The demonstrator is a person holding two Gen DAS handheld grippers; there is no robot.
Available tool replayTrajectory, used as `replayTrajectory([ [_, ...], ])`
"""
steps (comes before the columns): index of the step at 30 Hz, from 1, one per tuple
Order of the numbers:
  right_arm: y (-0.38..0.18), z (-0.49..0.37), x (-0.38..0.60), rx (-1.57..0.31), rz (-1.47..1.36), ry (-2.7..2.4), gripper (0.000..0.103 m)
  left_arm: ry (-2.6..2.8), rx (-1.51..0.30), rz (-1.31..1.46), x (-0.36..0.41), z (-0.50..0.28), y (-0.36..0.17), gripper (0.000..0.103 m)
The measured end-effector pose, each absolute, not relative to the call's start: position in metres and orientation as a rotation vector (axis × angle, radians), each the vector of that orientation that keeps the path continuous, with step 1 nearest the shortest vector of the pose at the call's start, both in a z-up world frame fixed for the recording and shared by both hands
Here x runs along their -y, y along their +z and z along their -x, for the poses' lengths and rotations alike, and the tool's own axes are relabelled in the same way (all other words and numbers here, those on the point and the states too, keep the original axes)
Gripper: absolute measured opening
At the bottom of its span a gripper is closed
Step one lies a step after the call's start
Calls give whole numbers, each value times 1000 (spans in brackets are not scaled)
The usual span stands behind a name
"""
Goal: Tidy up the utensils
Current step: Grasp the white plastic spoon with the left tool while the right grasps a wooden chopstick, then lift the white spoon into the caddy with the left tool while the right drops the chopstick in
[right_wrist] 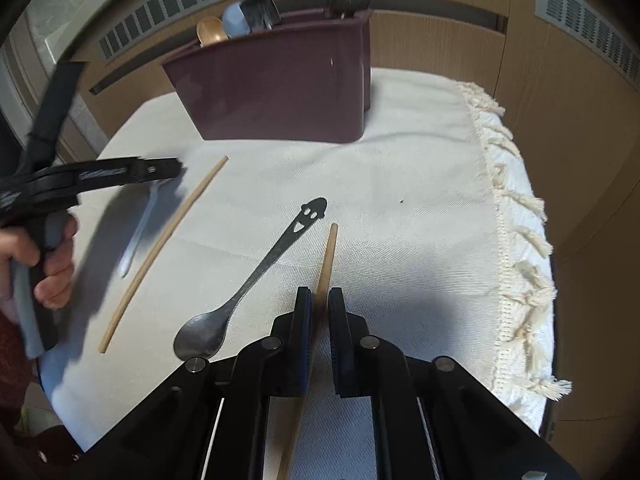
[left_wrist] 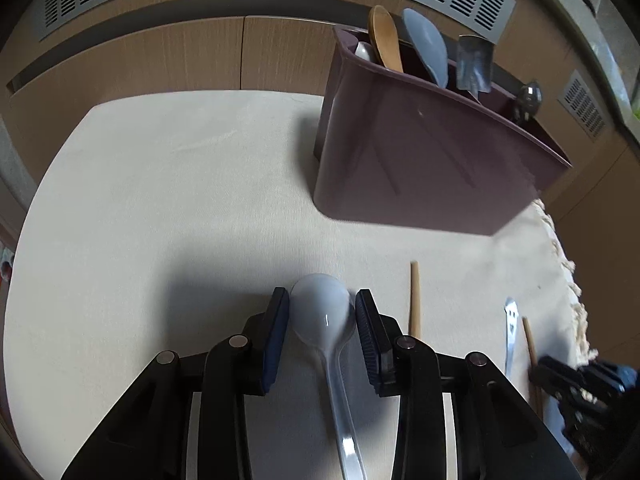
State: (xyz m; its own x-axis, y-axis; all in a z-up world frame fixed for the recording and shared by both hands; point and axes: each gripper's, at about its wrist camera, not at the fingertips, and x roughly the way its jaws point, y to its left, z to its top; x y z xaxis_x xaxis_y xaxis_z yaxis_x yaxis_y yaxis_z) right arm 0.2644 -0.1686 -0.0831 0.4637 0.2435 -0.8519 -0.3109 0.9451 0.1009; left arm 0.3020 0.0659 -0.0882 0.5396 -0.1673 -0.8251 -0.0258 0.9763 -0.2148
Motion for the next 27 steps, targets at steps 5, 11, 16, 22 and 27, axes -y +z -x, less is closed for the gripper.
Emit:
replayTrajectory([
  [5, -85, -274, 162, -1021, 96, 332, 11, -124, -970, 225, -69, -264, -77, 35],
  [11, -86, -275, 138, -991, 270, 286, 11, -147, -903, 177, -53, -235, -50, 35],
  [16, -83, -268, 139, -980, 272, 281, 5, -177, -882, 174, -46, -225, -38, 35],
  [22, -62, -253, 149, -918, 205, 311, 5, -195, -877, 191, -45, -218, -34, 35],
  [27, -40, -241, 157, -853, 138, 343, 5, -209, -889, 229, -50, -213, -36, 35],
])
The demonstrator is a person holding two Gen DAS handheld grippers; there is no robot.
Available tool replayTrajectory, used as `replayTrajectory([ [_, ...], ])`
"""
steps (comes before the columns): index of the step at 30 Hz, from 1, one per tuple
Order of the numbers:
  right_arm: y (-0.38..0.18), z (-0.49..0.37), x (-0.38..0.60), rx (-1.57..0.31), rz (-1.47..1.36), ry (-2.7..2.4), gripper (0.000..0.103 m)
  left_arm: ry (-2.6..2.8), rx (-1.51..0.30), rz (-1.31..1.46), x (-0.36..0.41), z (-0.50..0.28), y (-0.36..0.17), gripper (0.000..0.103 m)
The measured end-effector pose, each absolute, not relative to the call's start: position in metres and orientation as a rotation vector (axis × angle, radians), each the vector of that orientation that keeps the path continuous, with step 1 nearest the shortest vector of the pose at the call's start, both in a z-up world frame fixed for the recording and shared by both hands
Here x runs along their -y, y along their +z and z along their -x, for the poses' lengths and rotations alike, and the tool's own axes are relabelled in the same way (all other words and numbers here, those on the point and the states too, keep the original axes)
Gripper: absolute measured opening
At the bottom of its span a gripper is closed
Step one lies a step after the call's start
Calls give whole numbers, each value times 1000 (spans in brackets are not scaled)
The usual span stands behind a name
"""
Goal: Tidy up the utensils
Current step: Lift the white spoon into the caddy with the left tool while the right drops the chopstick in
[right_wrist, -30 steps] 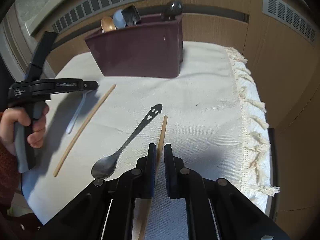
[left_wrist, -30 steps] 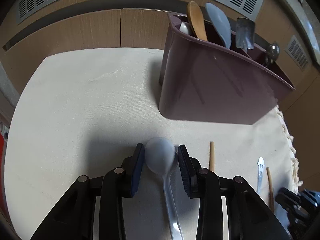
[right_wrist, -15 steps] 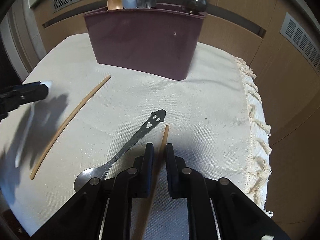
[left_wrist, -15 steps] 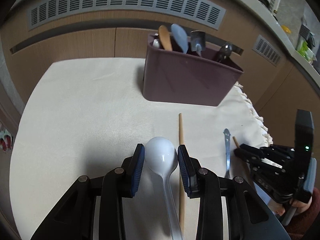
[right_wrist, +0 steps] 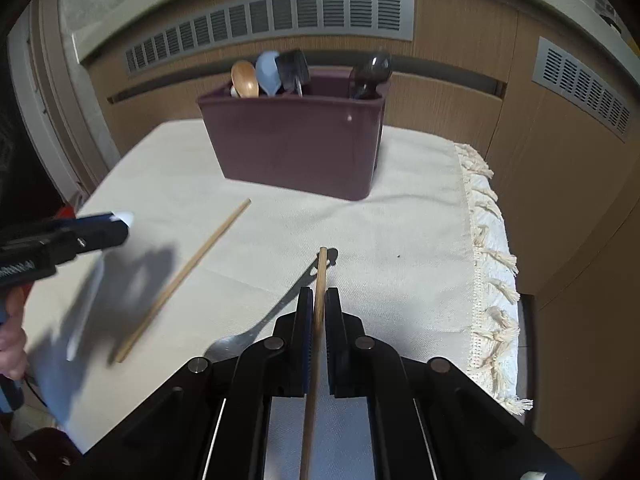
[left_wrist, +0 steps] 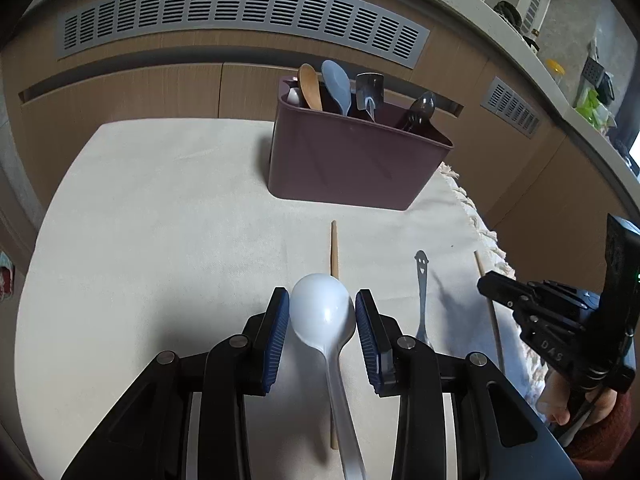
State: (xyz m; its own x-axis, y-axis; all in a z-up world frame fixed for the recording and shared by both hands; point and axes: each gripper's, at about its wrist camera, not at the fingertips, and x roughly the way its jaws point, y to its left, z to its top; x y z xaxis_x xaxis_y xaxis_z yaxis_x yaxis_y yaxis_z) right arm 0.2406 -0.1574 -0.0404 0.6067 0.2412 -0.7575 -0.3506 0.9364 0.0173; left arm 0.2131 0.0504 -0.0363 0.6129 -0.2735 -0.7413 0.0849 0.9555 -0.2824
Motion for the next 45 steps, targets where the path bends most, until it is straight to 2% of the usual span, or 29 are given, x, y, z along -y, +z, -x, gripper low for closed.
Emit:
replayTrajectory([
  [22, 17, -207, 173, -672, 54, 340, 4, -230, -746, 243, -48, -185, 2, 35],
  [25, 30, -205, 174, -638, 47, 340, 4, -253, -658, 248, -47, -185, 21, 35],
  [29, 70, -213, 173, -539, 37, 340, 4, -283, -465, 226, -45, -196, 77, 35],
  [32, 124, -225, 168, -410, 50, 347, 4, -303, -261, 249, -49, -210, 128, 35],
  [35, 179, -240, 157, -265, 71, 351, 4, -279, -63, 240, -50, -229, 156, 35],
  [39, 213, -273, 143, -176, 91, 326, 4, -236, 12, 249, -53, -269, 155, 35],
  [45, 187, -337, 141, -230, 27, 318, 4, -126, 14, 226, -54, -321, 112, 35],
])
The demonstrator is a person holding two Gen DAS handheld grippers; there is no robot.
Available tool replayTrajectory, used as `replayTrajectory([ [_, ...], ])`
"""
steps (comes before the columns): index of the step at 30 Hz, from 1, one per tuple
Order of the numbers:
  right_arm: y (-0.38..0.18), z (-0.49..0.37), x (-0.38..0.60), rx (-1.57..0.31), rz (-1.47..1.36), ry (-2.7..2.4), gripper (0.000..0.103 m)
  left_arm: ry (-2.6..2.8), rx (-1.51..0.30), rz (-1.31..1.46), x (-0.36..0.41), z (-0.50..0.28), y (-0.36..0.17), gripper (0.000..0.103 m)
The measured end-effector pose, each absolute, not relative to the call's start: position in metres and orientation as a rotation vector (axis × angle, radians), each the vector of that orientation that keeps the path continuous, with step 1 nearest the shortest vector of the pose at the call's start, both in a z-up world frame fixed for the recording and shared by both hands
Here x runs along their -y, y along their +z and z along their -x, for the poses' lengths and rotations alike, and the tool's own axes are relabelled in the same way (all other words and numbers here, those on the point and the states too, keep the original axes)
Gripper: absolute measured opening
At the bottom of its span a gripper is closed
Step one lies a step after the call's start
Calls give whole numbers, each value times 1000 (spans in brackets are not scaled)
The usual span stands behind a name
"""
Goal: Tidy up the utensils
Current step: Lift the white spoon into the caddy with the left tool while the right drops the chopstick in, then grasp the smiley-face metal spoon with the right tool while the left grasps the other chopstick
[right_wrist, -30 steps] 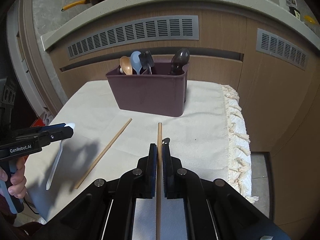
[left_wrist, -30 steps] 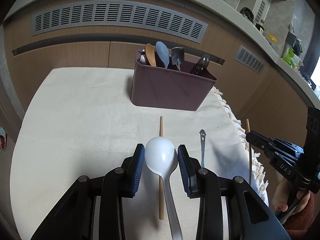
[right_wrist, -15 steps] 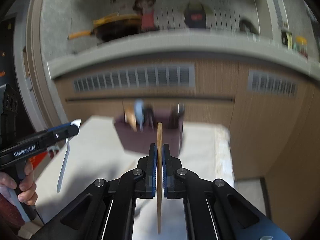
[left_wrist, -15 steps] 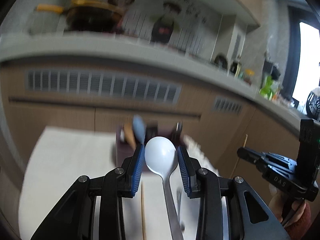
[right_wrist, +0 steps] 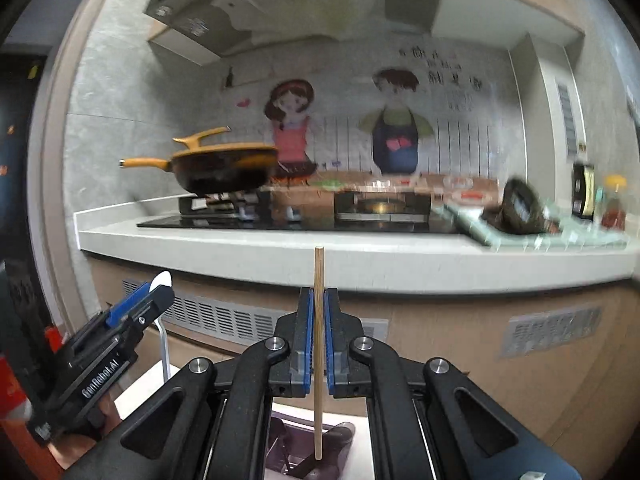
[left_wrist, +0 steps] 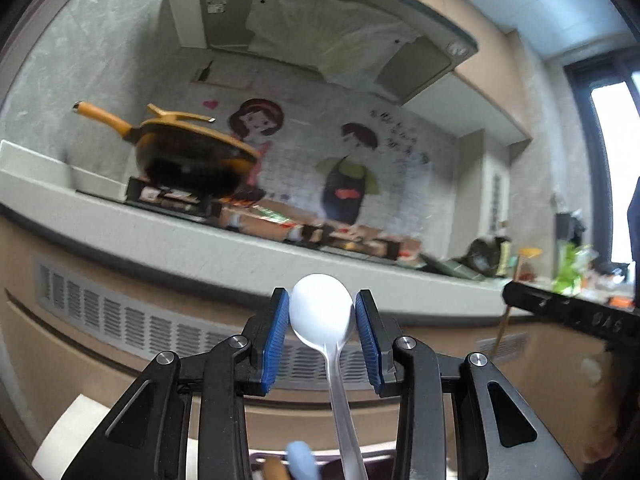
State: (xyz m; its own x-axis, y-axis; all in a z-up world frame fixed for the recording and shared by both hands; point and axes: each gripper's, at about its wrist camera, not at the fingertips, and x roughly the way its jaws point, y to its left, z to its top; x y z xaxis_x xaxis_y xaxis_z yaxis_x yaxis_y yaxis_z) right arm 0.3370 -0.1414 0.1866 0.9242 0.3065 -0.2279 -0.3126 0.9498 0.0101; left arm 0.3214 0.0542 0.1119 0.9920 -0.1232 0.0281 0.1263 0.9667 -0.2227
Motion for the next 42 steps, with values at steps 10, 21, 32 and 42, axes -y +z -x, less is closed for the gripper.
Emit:
replayTrajectory([
  [10, 103, -389, 129, -403, 5, 350, 4, -73, -173, 252, -46, -374, 22, 35],
  [21, 27, -375, 134, -643, 60, 383, 7, -182, -455, 323, -47, -358, -13, 36],
  [32, 17, -291, 161, -735, 127, 384, 39, -162, -530, 327, -74, -276, 15, 56],
  [42, -68, -211, 159, -999, 12, 427, 39, -89, -797, 277, -77, -211, -57, 57],
])
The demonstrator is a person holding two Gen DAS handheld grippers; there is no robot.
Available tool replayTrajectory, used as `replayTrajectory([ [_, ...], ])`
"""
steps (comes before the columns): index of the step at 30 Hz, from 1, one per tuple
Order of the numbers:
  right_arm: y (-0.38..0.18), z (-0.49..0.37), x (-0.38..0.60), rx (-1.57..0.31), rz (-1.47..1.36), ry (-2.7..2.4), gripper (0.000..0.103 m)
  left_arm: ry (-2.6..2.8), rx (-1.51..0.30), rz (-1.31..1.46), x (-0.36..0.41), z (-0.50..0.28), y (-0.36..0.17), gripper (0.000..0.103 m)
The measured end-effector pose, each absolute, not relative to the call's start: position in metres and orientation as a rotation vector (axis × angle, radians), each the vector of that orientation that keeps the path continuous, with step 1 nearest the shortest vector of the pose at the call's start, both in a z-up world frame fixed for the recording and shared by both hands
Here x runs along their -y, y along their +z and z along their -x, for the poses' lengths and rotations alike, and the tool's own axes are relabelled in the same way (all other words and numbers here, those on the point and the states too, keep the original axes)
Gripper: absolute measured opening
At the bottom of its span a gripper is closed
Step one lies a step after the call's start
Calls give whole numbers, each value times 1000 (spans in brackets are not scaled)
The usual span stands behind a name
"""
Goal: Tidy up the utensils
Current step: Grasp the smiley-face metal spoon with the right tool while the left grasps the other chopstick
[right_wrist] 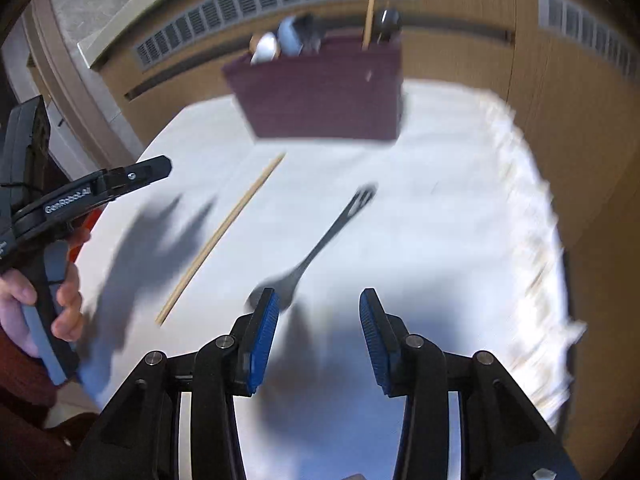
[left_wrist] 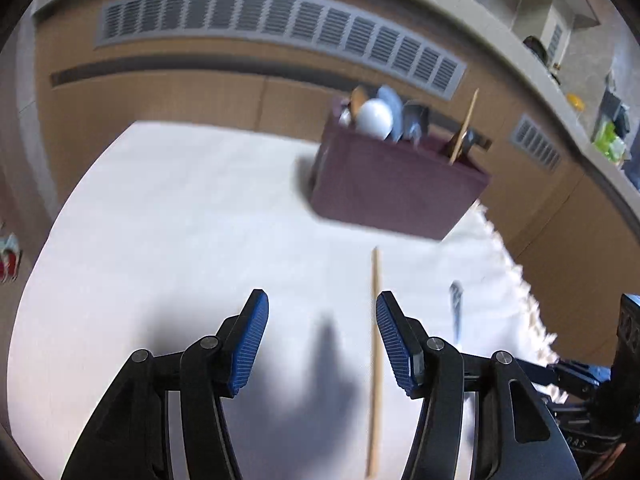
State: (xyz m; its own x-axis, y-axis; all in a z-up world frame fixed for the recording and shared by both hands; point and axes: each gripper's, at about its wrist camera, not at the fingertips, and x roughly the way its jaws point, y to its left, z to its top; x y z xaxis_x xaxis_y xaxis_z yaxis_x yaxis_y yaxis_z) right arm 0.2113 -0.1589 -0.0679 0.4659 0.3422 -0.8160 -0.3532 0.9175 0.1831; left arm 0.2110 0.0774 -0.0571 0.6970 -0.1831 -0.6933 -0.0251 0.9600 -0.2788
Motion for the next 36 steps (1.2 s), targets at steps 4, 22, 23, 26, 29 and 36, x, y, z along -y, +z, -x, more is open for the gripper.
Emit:
replayTrajectory([
  [4, -85, -200, 137, -1024, -23, 395, 39, -22, -828, 273, -85, -194, -69, 56],
  [22, -81, -209, 102, -909, 186, 202, 27, -38, -812, 266, -89, -177, -55, 56],
  [23, -74, -208, 107, -883, 189, 195, 27, -41, -810, 261, -87, -178, -54, 56],
  [26, -50, -208, 122, -820, 173, 200, 27, -53, -813, 247, -80, -179, -52, 56],
  [29, -23, -211, 135, -766, 136, 223, 27, -90, -835, 259, -73, -184, -53, 56],
  [36, 21, -224, 161, -701, 45, 278, 26, -213, -896, 236, -45, -207, -60, 48],
])
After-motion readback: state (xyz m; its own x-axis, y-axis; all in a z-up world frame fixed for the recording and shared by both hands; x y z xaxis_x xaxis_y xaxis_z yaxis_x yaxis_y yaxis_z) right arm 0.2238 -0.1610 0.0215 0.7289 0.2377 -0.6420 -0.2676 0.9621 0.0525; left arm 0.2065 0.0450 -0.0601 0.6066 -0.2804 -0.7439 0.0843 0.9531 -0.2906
